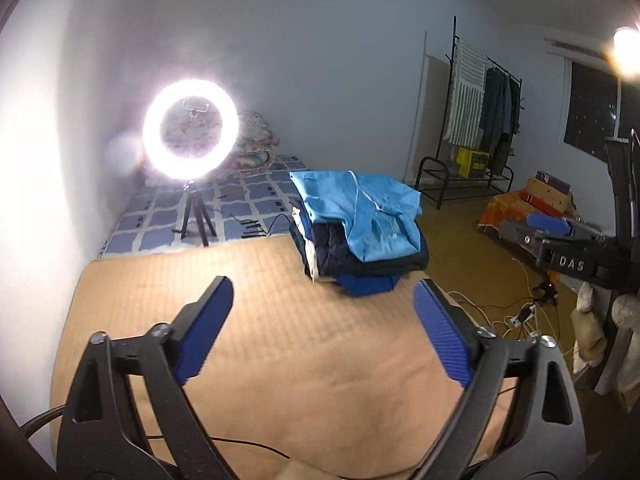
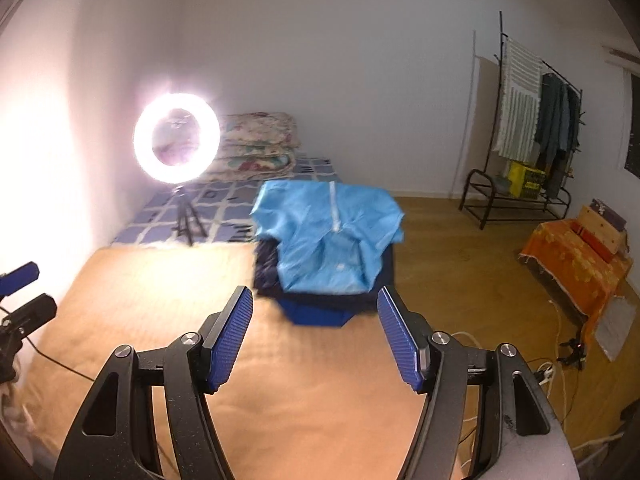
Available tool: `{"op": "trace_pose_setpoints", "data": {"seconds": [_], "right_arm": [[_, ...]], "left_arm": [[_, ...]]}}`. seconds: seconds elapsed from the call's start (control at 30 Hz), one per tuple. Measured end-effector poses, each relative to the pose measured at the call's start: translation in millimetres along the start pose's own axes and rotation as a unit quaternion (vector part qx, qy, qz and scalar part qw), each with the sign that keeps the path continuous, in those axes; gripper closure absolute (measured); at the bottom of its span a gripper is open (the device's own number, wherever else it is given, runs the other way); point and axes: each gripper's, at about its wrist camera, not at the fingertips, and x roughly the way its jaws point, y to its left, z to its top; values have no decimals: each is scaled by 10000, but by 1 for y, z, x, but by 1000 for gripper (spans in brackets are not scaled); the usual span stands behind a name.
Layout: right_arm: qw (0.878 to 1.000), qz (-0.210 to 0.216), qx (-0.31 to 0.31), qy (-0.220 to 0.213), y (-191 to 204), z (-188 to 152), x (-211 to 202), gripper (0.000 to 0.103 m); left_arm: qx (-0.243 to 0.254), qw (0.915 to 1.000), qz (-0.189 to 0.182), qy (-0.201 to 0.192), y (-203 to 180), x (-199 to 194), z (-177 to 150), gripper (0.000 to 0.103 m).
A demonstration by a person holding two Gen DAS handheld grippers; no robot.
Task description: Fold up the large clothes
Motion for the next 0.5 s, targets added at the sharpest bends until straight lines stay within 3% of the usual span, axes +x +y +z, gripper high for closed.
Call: {"op": "trace_pose_setpoints", "data": {"seconds": [0.1,0.4,0.5], "right_arm": [[9999,3,-45,-129,9,-19,-16,31],[9988,-65,-342,-330,37,-59,-32,23],[9986,-101,-336,-408,36,-64,-33,22]], "left_arm": [[-51,10000,0,35,1,-15,-19,6],[75,9997,115,177,-4,-29,-51,5],[94,9996,186,209,-6,-32,-56,0]]}}
